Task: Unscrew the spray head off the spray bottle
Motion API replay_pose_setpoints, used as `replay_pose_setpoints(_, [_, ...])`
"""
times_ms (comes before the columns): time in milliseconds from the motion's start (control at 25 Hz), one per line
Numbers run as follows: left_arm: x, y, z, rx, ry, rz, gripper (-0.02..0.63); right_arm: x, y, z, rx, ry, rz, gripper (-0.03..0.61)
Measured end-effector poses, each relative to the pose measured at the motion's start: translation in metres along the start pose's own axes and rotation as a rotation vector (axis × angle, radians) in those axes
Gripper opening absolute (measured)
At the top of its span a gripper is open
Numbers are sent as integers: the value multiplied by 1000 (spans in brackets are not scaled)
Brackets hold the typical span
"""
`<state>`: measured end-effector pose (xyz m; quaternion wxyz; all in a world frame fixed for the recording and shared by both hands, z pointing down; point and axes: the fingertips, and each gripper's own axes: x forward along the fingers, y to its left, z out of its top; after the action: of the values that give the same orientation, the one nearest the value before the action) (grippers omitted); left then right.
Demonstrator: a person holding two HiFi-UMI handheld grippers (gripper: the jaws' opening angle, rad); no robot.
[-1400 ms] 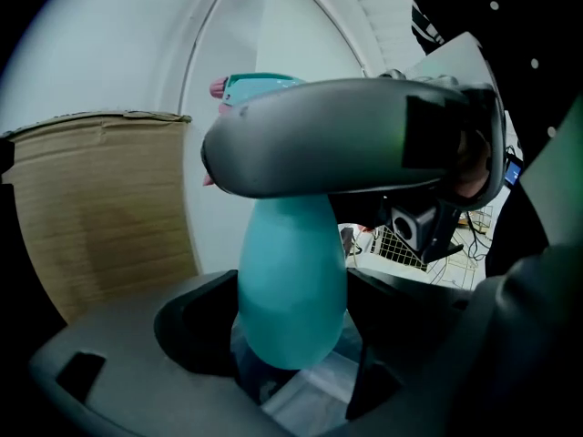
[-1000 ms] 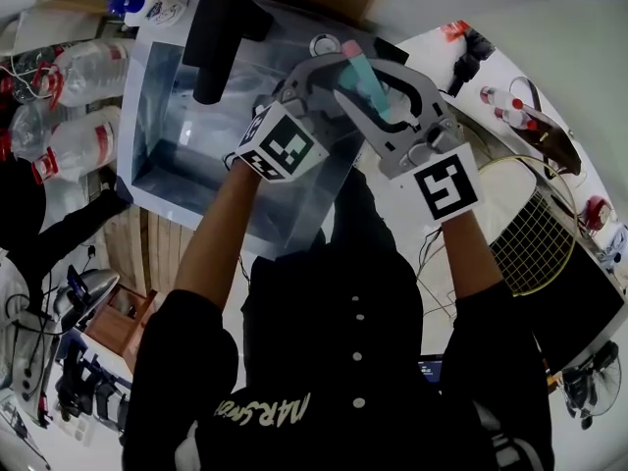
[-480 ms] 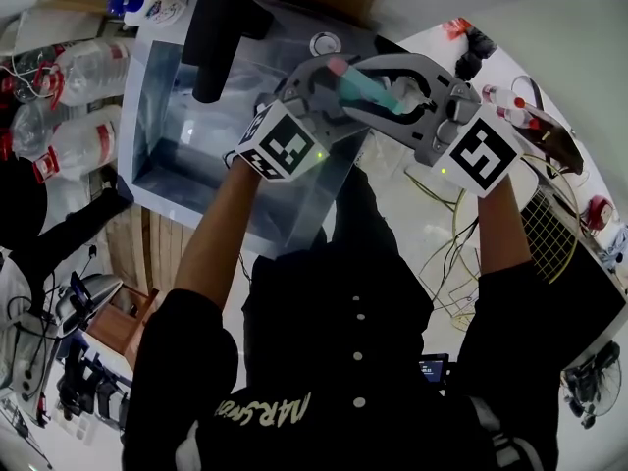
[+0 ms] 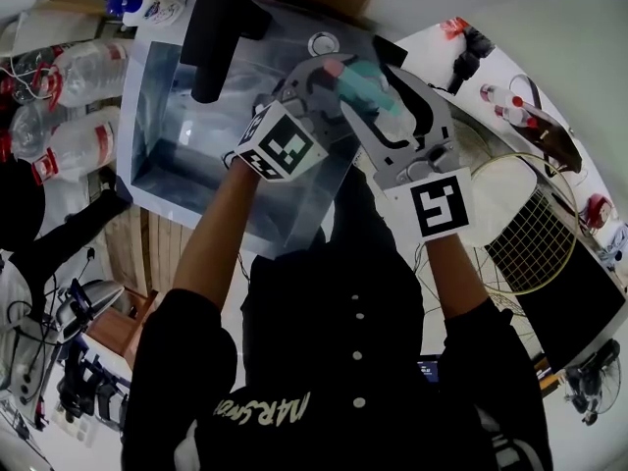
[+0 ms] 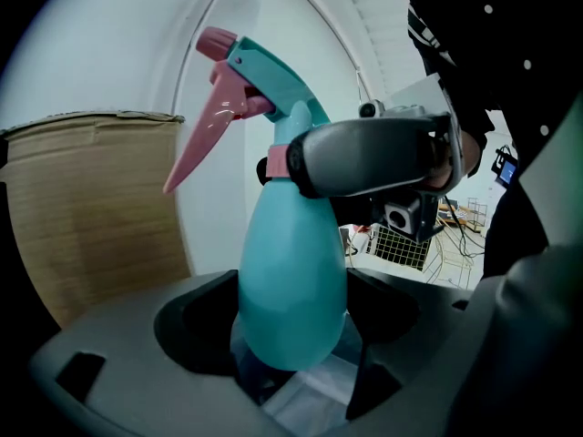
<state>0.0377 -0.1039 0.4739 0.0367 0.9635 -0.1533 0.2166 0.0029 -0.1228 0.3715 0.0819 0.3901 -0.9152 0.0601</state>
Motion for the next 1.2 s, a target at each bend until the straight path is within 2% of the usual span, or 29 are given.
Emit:
replay_pose_setpoints(120, [1,-1,0,0,11,2,383,2,-1,8,33,-22,-105,239])
replay_pose_setpoints(200, [1,0,1,-1,10,2,383,2,-3,9,-1,-2,-156,181])
replay_pose_setpoints(360, [1,0,1,-3,10,3,383,0,1,1,-101,73,-146,163])
replay_pose_setpoints(400, [1,0,1,-3,10,3,383,0,2,-1,-118,83,-121,163])
replay_pose_setpoints(480, [2,0,1,-3,10,1,383,0,3,-1,-58,53,-58,163])
replay_pose_setpoints(560, [2,1,1,-4,11,-3,383,0,3,0,-12,21,57,163])
replay_pose_setpoints(800, [3,3,1,-5,17,-12,383,-3,12,-1,-141,23,484,163])
replay_pose_setpoints(920, [4,2,1,-7,19,-12,383,-5,15,1,-191,9,637,163])
replay_pose_setpoints(1040, [3,2,1,-8,21,-12,383,-5,18,4,-189,-18,688,163])
replay_pose_setpoints(1200, [3,1,0,-7,24,-14,383,-4,17,9,-136,-47,641,177])
